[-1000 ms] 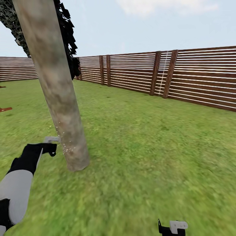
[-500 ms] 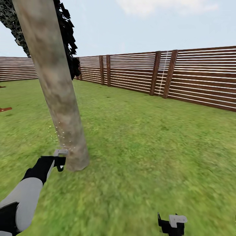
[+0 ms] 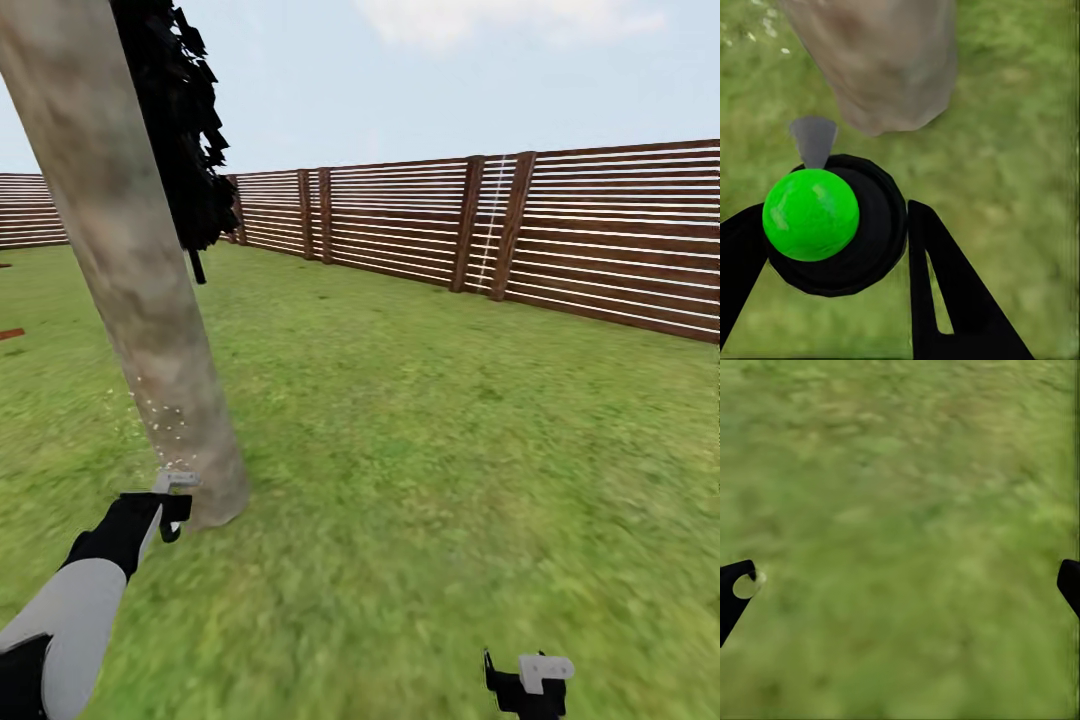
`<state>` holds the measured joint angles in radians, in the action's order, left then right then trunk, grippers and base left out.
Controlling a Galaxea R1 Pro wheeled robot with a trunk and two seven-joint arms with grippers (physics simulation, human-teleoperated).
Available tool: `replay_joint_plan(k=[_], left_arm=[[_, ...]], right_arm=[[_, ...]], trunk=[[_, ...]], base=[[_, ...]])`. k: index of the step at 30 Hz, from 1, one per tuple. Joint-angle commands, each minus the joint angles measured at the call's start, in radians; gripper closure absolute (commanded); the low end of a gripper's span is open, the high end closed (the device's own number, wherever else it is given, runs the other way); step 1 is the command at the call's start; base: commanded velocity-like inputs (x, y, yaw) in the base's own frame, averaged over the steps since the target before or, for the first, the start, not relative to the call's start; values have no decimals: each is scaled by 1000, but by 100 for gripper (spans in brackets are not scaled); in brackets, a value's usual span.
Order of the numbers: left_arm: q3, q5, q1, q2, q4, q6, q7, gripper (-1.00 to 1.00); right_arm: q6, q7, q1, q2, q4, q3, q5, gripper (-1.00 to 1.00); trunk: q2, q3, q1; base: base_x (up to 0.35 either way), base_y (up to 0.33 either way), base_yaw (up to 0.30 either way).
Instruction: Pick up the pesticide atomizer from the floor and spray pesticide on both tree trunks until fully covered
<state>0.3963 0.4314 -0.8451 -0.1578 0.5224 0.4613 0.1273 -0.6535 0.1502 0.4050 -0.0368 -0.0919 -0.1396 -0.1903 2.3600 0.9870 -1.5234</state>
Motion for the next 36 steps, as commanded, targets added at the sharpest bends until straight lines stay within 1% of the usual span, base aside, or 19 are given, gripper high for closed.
replay_joint_plan(k=[1, 2, 3, 5, 6, 7, 8, 9, 10, 11, 12, 15, 20, 23, 26, 27, 30, 36], left_arm=[[1, 0, 4, 1, 0, -10, 0, 100], [4, -2, 13, -4, 1, -41, -9, 100], [14, -3, 18, -7, 1, -51, -36, 100], [26, -5, 25, -7, 0, -56, -87, 100], [29, -6, 27, -5, -6, -58, -98, 100], [34, -11, 29, 0, -73, -61, -111, 100], [38, -46, 29, -1, -77, -61, -112, 100], [50, -82, 31, -4, -79, -62, -113, 100], [61, -110, 38, -6, -82, -64, -114, 100], [67, -127, 47, -4, -86, -66, -114, 100], [70, -132, 51, -1, -87, -74, -114, 100], [70, -130, 55, 0, -91, -112, -114, 100], [65, -129, 55, 2, -134, -120, -116, 100], [61, -128, 55, 3, -129, -119, -121, 100], [62, -129, 61, -5, -139, -121, -123, 100], [65, -132, 86, -7, -129, -121, -134, 100], [62, -131, 100, -5, -123, -121, -158, 100], [59, -129, 124, 2, -121, -121, -164, 100]], right_arm=[[0, 0, 0, 0, 0, 0, 0, -100], [0, 0, 0, 0, 0, 0, 0, -100], [0, 0, 0, 0, 0, 0, 0, -100], [0, 0, 0, 0, 0, 0, 0, -100], [0, 0, 0, 0, 0, 0, 0, -100], [0, 0, 0, 0, 0, 0, 0, -100], [0, 0, 0, 1, 0, 0, -1, -100], [0, 0, 0, 1, 0, 0, -1, -100], [0, 0, 0, 1, 0, 0, -1, -100], [0, 0, 0, 1, 0, 0, -1, -100], [0, 0, 0, 1, 0, 0, -1, -100], [0, 0, 0, 0, 0, 0, -1, -100], [-1, 2, 0, 0, 0, 0, 0, -100], [-2, 3, 0, 0, 0, 0, 0, -100], [-2, 2, 0, 0, 0, 0, -1, -100], [-2, 2, 0, 0, 0, 0, -1, -100], [-2, 2, 0, 0, 0, 0, -1, -100], [-2, 2, 0, 0, 1, 1, -1, -100]], trunk=[[0, 0, 0], [0, 0, 0], [0, 0, 0], [0, 0, 0], [0, 0, 0], [0, 0, 0], [0, 0, 0], [0, 0, 0], [0, 0, 0], [0, 0, 0], [0, 0, 0], [0, 0, 0], [0, 0, 0], [0, 0, 0], [0, 0, 0], [0, 0, 0], [0, 0, 0], [0, 0, 0]], base=[[2, -269, 0], [1, -269, 0], [34, -269, 0], [58, -269, 58], [69, -269, 191], [162, -245, 272], [214, -207, 276], [237, -189, 277], [255, -177, 277], [271, -159, 144], [279, -149, 47], [281, -153, 14], [282, -160, 1], [281, -165, 58], [271, -159, 231], [94, -50, 269], [23, -12, 275], [74, -46, 272]])
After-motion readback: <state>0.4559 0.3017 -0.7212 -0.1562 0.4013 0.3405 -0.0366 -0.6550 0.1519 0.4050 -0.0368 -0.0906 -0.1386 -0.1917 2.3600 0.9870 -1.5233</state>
